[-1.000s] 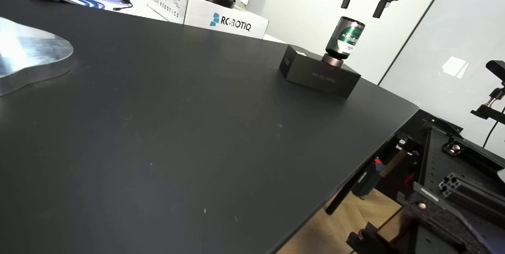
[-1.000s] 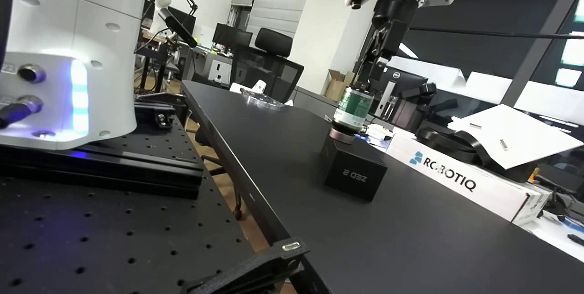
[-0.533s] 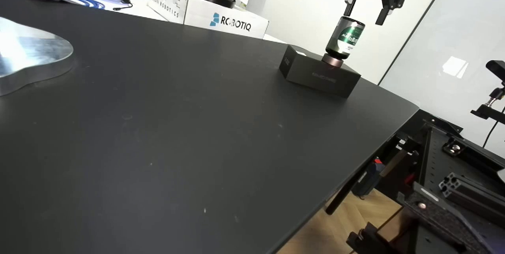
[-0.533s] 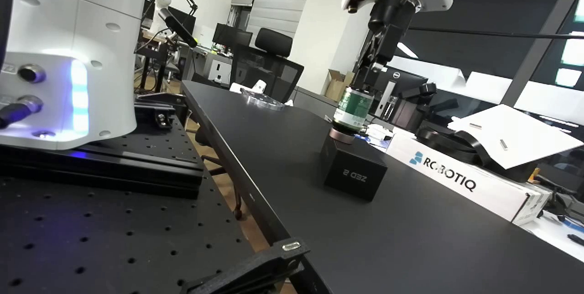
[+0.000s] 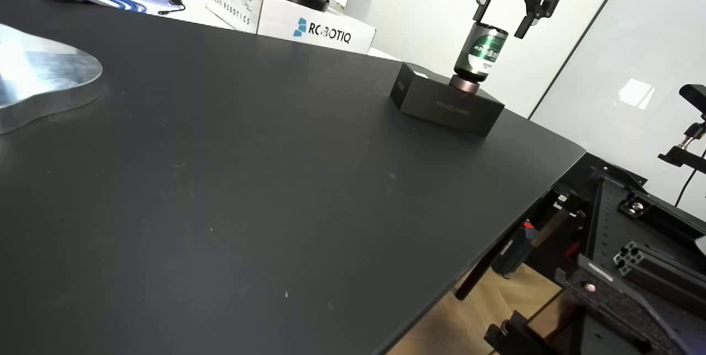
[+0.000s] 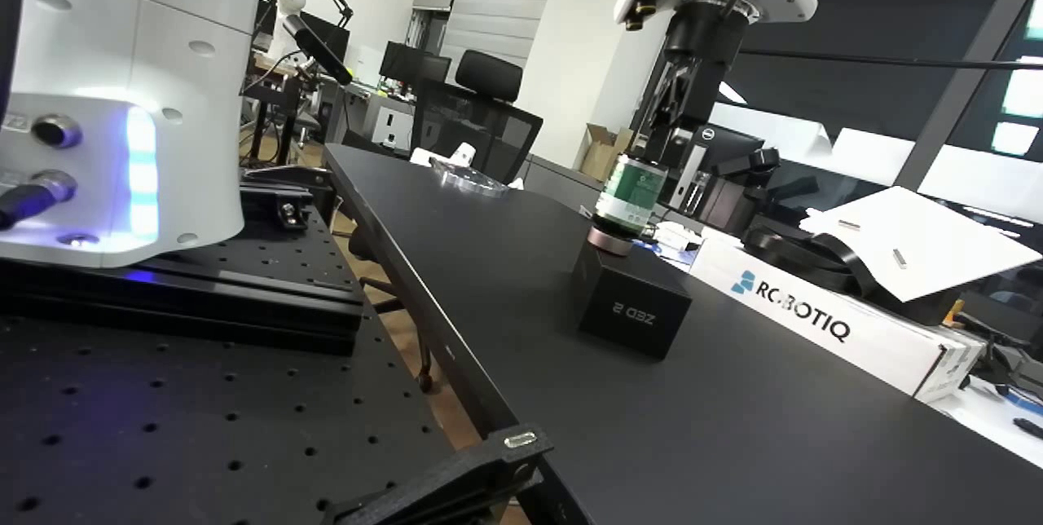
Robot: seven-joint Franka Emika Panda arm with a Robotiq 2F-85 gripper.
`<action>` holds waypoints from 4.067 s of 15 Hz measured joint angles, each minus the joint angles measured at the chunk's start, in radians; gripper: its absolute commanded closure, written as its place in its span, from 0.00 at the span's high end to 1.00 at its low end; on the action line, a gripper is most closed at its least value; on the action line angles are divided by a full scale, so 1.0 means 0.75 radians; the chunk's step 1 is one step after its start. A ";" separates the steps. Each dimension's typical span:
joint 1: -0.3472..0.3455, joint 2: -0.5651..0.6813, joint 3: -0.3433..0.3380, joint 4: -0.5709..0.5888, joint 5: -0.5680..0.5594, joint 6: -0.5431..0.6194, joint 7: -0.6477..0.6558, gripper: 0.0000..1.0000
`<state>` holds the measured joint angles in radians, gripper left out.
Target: Take the black bottle from the black box and place it on the table
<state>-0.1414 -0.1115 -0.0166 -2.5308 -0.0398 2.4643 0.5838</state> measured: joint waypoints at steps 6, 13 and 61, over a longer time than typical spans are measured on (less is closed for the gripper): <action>0.013 0.000 0.000 -0.026 0.007 0.052 -0.016 1.00; 0.044 -0.015 0.004 -0.036 0.031 0.070 -0.026 1.00; -0.080 -0.042 -0.046 0.067 -0.003 0.207 -0.121 0.44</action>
<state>-0.2016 -0.1431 -0.0514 -2.4803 -0.0418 2.6192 0.4934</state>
